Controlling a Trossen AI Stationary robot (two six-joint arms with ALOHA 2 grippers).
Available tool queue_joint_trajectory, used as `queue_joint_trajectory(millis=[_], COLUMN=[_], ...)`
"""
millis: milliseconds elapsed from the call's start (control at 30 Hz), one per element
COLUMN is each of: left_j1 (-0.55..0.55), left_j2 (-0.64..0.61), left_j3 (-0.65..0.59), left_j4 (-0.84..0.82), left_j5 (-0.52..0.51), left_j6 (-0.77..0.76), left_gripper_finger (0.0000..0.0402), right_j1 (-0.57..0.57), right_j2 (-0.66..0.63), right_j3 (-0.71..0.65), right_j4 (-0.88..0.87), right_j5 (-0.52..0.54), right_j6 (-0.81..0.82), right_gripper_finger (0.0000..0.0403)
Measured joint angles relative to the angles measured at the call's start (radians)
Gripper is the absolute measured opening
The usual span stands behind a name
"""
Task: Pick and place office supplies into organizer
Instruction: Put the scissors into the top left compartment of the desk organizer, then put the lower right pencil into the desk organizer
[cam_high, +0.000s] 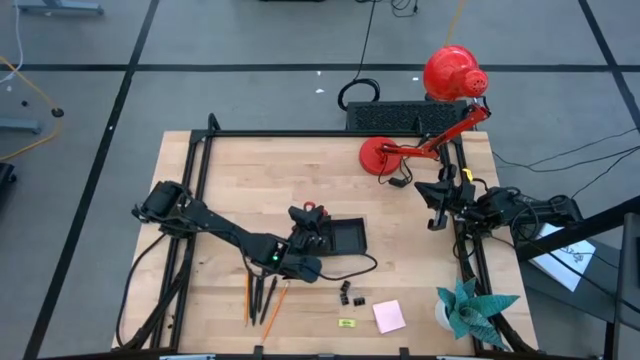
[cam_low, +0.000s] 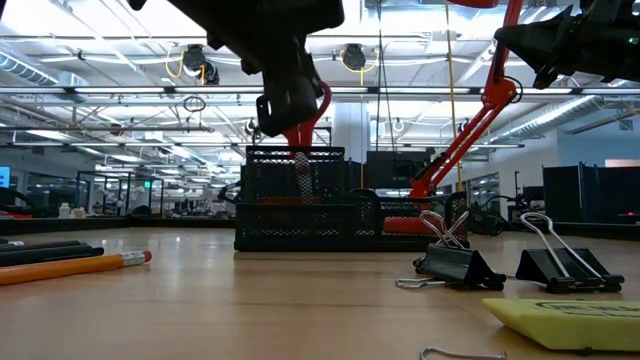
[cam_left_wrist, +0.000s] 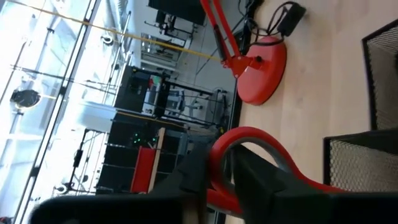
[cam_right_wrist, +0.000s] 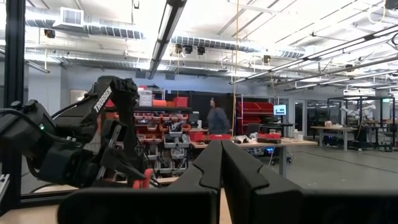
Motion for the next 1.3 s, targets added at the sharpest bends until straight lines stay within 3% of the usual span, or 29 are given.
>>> queue_joint_trajectory(millis=[167,300,500,600,933,1067,1300], left_j1=[0.000,-0.004,-0.063,-0.095,-0.165,-0.150,-0.114], left_j2=[0.002,0.003,0.000,-0.028,-0.186,-0.186,-0.165], left_j3=[-0.001,-0.002,-0.005,-0.004,-0.003,-0.002,-0.003], left_j4=[-0.004,0.000,0.152,0.265,0.304,0.286,0.184], left_j5=[0.007,-0.007,-0.151,-0.162,-0.178,-0.187,-0.171], left_j6=[0.004,0.012,0.252,0.346,0.282,0.277,0.144], left_gripper_finger=[0.0134,0.0155,0.0158,0.0159,0.0159,0.0141,0.0062], right_j1=[0.000,0.000,0.000,0.000,0.000,0.000,0.000], right_j2=[0.000,0.000,0.000,0.000,0.000,0.000,0.000], right_j3=[0.000,0.000,0.000,0.000,0.000,0.000,0.000], right_j4=[0.000,0.000,0.000,0.001,0.006,0.007,0.007], right_j5=[0.000,0.000,0.000,0.000,0.000,-0.002,-0.003], right_j6=[-0.001,-0.001,-0.001,-0.007,0.002,0.008,0.020], right_gripper_finger=[0.0004,0.0004,0.0004,0.0004,0.0004,0.0004,0.0004])
